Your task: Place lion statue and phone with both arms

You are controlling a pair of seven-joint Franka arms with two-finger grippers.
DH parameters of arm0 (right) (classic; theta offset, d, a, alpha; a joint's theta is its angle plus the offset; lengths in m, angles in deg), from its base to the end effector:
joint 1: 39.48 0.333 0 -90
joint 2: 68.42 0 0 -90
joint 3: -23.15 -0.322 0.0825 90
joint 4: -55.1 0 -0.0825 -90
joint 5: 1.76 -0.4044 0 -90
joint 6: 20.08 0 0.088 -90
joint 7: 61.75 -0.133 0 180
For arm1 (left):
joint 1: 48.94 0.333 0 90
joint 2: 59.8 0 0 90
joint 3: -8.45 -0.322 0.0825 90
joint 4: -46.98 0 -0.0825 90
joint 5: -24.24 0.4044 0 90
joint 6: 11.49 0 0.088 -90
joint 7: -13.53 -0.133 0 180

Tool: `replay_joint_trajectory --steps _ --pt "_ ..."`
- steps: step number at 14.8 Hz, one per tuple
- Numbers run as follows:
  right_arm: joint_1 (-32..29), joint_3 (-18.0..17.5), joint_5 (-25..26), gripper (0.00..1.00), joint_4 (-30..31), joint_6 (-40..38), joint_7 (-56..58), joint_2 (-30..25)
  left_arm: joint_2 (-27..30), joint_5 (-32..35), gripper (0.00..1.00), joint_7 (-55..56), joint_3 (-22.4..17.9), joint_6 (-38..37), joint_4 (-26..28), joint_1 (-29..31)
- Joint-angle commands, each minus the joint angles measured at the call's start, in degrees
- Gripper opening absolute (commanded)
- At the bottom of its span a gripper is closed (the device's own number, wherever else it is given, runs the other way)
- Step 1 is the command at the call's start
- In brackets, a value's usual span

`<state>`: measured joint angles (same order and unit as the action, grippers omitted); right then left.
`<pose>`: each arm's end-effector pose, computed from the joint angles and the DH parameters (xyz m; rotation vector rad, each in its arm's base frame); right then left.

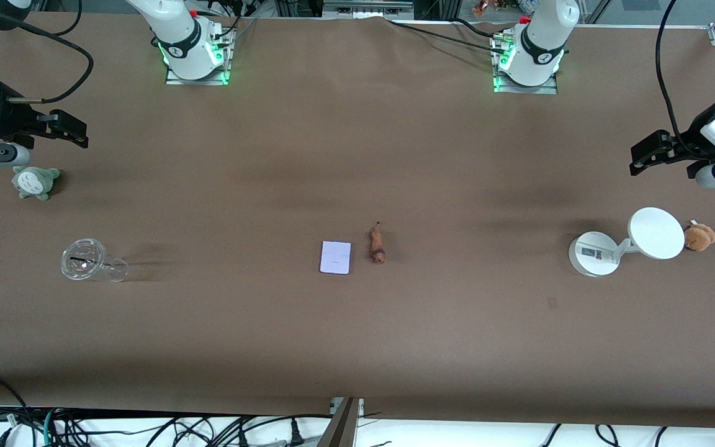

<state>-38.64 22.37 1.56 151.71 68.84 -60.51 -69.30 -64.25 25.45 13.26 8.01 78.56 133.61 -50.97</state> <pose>0.5598 0.0081 0.5557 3.0766 0.0804 -0.1828 0.5986 -0.0140 0.5880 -3.1191 0.0510 0.0276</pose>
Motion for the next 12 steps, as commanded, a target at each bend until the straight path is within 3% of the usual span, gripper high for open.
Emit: replay_joint_trajectory --steps 1,5,12 --pt "0.0 0.0 -0.5 1.0 -1.4 -0.9 -0.4 0.5 -0.3 -1.2 1.0 -0.3 -0.2 0.3 -1.0 1.4" --pt "0.0 0.0 -0.5 1.0 -1.4 -0.9 -0.4 0.5 -1.3 -1.2 1.0 -1.1 0.4 0.4 -0.8 1.5" --pt "0.1 0.0 -0.6 1.0 -1.4 -0.8 -0.5 0.7 -2.8 -7.4 1.0 3.2 0.8 -0.4 -0.8 0.7"
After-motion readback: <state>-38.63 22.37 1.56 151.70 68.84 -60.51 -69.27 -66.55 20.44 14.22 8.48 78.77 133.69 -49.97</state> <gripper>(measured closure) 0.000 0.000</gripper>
